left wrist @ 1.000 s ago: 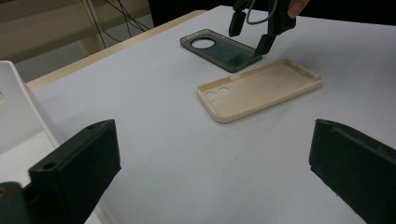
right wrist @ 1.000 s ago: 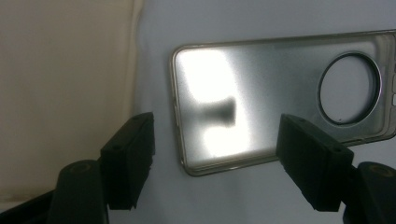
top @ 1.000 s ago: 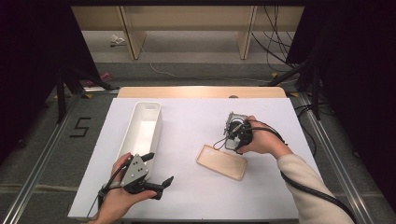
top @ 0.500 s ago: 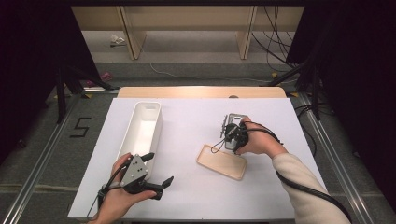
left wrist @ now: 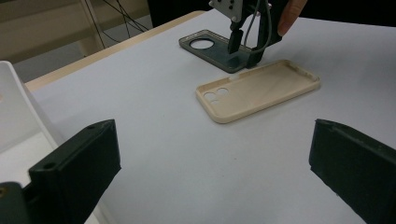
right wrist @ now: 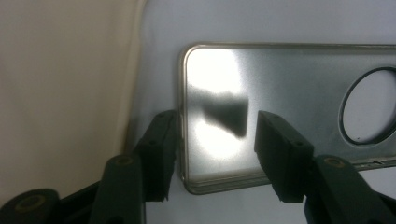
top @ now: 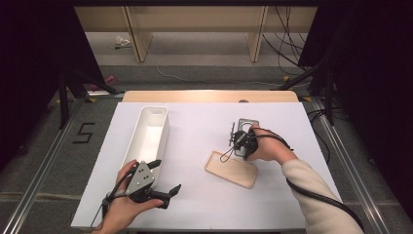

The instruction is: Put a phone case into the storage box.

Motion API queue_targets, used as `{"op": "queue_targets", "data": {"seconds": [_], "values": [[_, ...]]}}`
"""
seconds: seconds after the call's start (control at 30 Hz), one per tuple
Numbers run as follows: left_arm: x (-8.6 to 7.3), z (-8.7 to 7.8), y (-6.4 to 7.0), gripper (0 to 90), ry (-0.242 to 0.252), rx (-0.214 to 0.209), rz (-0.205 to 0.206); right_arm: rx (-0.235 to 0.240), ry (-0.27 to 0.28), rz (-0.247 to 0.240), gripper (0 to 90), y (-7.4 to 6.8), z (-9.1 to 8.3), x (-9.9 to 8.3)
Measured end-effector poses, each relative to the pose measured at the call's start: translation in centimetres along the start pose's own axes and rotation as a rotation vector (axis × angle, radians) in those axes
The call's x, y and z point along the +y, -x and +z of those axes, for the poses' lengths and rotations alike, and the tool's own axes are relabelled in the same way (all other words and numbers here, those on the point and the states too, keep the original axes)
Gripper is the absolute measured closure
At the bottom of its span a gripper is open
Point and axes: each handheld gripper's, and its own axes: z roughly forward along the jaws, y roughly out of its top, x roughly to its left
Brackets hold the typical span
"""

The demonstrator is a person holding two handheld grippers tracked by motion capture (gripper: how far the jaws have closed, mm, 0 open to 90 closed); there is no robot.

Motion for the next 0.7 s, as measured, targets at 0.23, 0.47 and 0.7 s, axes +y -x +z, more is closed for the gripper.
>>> {"op": "queue_targets", "data": {"seconds": [0.23, 0.47, 0.7], "values": [[-0.01, 0.02, 0.06, 1.5, 0.0, -0.004, 0.002, 0.024, -0.016, -0.032, 64.9, -0.38, -0.12, 0.17], [-0.01, 0.04, 0.07, 1.5, 0.0, -0.004, 0.002, 0.042, -0.01, -0.05, 74.6, -0.53, -0.11, 0.14], [-0.02, 0.04, 0.05, 1.5, 0.0, -0.004, 0.003, 0.057, -0.009, -0.053, 80.6, -0.61, -0.09, 0.13]]}}
